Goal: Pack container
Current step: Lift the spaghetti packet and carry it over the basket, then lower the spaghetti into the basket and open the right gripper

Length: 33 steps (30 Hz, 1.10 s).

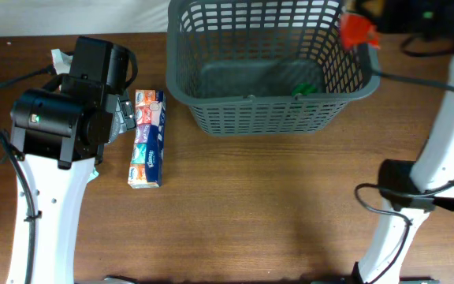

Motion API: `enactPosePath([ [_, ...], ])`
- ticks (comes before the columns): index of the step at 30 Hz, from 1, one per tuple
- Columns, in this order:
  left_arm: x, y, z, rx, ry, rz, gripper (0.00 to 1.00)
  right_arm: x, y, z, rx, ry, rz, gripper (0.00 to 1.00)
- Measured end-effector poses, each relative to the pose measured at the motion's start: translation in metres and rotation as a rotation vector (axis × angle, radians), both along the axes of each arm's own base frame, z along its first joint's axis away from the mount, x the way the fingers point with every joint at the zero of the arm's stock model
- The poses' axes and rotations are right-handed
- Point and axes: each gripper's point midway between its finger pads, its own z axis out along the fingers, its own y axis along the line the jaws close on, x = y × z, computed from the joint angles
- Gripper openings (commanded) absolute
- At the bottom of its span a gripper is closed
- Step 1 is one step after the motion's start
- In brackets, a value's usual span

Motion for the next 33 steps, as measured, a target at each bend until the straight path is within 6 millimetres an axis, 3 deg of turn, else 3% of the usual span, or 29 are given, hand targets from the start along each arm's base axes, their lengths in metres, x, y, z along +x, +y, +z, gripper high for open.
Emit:
enactPosePath([
  [6, 0.000, 0.000, 0.000, 0.000, 0.000, 0.000, 1.00, -0.001, 0.040, -0.005, -0.089, -0.012, 0.018, 0.04],
  [14, 0.000, 0.000, 0.000, 0.000, 0.000, 0.000, 1.00, 0.005, 0.052, -0.023, -0.171, 0.022, -0.013, 0.04],
  [18, 0.000, 0.000, 0.000, 0.000, 0.001, 0.000, 1.00, 0.020, 0.053, -0.056, -0.200, 0.101, -0.016, 0.04],
  [23, -0.001, 0.000, 0.000, 0.001, 0.003, 0.000, 1.00, 0.043, 0.052, -0.123, -0.244, 0.255, -0.021, 0.04],
  [28, -0.001, 0.000, 0.000, 0.001, 0.004, 0.000, 1.00, 0.052, 0.047, -0.182, -0.295, 0.379, -0.033, 0.04],
  [33, -0.004, 0.001, -0.002, 0.004, 0.019, 0.000, 1.00, 0.059, 0.044, -0.204, -0.324, 0.398, -0.041, 0.04],
])
